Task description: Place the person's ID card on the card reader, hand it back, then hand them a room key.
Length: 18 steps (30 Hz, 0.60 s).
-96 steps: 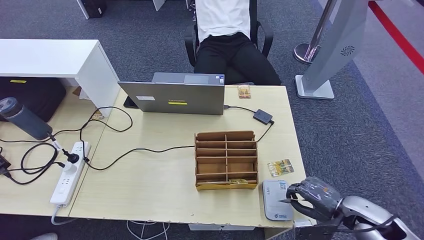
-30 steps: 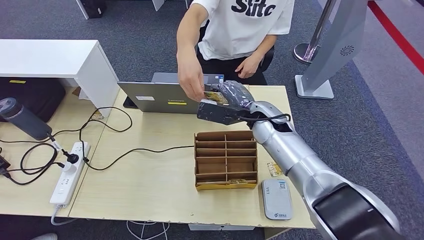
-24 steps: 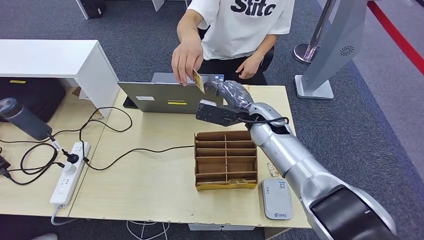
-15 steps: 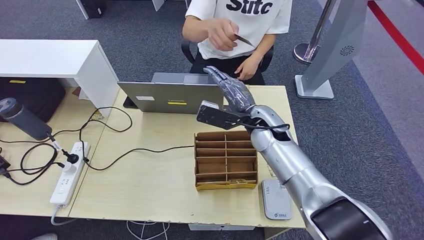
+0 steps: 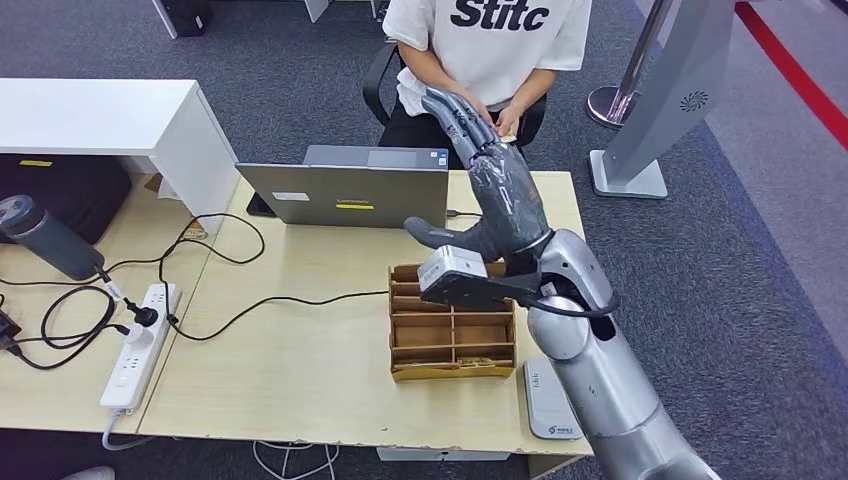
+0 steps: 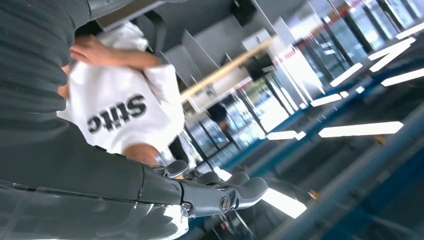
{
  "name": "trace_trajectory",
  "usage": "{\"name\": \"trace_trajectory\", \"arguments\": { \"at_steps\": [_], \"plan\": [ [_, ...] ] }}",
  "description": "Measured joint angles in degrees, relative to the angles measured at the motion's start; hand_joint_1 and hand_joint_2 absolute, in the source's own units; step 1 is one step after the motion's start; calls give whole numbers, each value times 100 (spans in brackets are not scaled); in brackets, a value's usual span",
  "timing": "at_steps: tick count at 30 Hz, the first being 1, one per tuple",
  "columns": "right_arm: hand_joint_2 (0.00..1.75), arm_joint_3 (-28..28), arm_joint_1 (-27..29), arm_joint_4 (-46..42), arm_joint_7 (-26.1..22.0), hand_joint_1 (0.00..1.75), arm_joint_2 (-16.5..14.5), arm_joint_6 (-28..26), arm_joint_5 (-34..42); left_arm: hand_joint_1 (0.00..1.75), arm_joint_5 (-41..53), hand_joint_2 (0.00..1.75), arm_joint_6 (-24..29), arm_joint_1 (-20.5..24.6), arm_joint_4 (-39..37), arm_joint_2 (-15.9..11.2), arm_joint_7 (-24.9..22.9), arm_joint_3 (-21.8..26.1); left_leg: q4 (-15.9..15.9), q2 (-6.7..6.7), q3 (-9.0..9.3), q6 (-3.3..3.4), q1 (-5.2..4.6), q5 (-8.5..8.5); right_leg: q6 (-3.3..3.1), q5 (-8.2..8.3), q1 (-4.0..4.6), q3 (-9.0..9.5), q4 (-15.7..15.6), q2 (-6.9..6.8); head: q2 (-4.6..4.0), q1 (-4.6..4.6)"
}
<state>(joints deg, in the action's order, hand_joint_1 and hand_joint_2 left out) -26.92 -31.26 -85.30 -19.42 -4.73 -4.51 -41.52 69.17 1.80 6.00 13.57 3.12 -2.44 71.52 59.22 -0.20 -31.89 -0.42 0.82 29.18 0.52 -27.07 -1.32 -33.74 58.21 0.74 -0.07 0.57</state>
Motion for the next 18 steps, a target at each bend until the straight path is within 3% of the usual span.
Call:
{"name": "trace_trajectory", "arguments": {
  "at_steps": [3,6,12,18],
  "plan": [
    [175,3,395,-719,-91,0,184,-256,-386,0,-58,175,39,-15,0,13,-13,69,0,-2,-1,4,-1,3,2,-2,0,1,-2,-5,0,0],
    [175,2,803,-1264,53,0,367,-896,-1367,0,-114,175,86,-21,0,21,-32,122,0,-3,-2,6,-1,4,4,-3,0,1,-4,-7,0,0],
    [175,-39,1633,-1960,972,0,677,-2168,-3661,0,-167,175,143,-25,0,37,-38,198,-1,-3,-3,10,-1,8,4,-5,0,1,-5,-8,0,0],
    [175,-58,2188,-2109,1578,0,980,-2627,-4540,0,-230,175,170,-24,0,62,-38,239,-1,-3,-2,10,-1,8,4,-5,-1,3,-6,-8,0,1]
  ]
}}
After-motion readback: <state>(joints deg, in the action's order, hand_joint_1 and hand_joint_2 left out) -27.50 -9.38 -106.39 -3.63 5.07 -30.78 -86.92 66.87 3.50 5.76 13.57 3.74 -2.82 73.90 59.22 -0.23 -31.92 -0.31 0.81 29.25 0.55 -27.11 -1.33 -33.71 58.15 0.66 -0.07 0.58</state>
